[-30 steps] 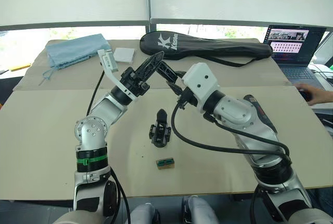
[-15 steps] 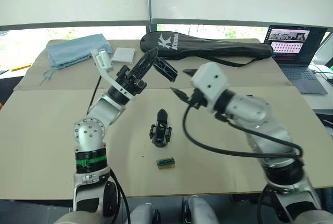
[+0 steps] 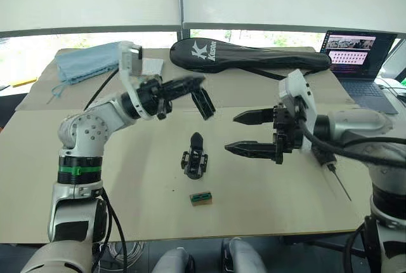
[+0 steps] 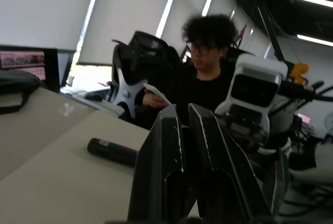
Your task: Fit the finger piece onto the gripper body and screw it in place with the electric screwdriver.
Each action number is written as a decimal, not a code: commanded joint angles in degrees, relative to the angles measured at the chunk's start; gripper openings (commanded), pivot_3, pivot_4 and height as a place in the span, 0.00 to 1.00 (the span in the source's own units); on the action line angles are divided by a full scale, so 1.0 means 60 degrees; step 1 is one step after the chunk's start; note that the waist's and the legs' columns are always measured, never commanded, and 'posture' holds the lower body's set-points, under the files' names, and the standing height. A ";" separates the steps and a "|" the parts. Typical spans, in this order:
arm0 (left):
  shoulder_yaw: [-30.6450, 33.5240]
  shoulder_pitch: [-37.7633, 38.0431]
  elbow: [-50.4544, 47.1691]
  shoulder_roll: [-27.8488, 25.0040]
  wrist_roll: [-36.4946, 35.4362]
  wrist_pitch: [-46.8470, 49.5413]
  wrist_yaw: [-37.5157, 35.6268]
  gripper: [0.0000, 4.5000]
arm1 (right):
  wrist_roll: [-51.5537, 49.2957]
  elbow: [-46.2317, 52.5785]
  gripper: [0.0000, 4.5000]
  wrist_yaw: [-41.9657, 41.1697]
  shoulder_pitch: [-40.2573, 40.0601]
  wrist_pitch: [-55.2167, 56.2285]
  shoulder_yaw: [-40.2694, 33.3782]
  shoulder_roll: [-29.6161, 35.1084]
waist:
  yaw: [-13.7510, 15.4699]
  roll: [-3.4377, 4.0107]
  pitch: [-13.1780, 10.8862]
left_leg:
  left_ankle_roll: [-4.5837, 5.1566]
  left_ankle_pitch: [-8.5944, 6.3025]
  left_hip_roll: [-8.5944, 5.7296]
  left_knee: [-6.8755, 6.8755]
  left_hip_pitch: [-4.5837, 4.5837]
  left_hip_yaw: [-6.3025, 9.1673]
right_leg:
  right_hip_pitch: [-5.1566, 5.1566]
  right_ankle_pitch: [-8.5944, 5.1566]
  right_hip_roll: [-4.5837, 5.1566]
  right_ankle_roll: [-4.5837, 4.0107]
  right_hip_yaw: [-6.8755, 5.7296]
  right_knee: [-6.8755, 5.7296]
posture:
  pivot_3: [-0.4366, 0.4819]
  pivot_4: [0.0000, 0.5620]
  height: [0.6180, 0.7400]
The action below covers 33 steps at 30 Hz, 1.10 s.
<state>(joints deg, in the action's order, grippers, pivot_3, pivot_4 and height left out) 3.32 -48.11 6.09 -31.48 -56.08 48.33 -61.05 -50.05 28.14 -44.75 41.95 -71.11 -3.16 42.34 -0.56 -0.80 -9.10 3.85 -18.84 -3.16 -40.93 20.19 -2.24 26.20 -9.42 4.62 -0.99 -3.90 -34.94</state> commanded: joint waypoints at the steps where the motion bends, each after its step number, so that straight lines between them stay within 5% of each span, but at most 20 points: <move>1: -0.0353 -0.0576 -0.0109 -0.0262 -0.0012 0.0604 -0.1095 0.00 | -0.0414 -0.0270 0.99 0.0749 0.0567 -0.0746 -0.0040 -0.0516 | 0.0001 -0.0001 -0.0001 | 0.0000 0.0000 -0.0001 0.0000 0.0003 0.0000 | 0.0002 0.0000 0.0003 0.0000 -0.0001 -0.0001 | 0.48 0.27 1.00; 17: -0.0785 -0.0588 -0.0572 -0.0247 0.0337 0.1432 -0.2020 0.00 | -0.2975 -0.1292 0.99 0.2485 0.1861 -0.3231 -0.0991 -0.2638 | -0.0005 0.0000 0.0000 | 0.0010 0.0002 -0.0008 0.0001 0.0008 0.0005 | 0.0009 0.0002 0.0017 -0.0002 -0.0003 -0.0008 | 0.48 0.27 1.00; 33: -0.0948 -0.0284 -0.1152 -0.0478 0.0678 0.1486 -0.2384 0.00 | -0.4614 -0.1472 0.99 0.3485 0.1788 -0.3440 -0.0686 -0.2530 | -0.0015 0.0000 0.0000 | 0.0026 0.0000 -0.0008 0.0003 0.0010 0.0005 | 0.0010 0.0002 0.0017 -0.0002 -0.0002 -0.0008 | 0.48 0.27 1.00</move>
<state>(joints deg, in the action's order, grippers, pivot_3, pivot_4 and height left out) -2.97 -49.35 0.91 -33.84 -51.76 57.71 -74.75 -75.76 17.96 -24.34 52.55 -92.08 -7.10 26.71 -0.65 -0.80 -9.10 4.02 -18.85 -3.20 -40.92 20.25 -2.21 26.26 -9.41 4.73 -1.00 -3.91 -34.99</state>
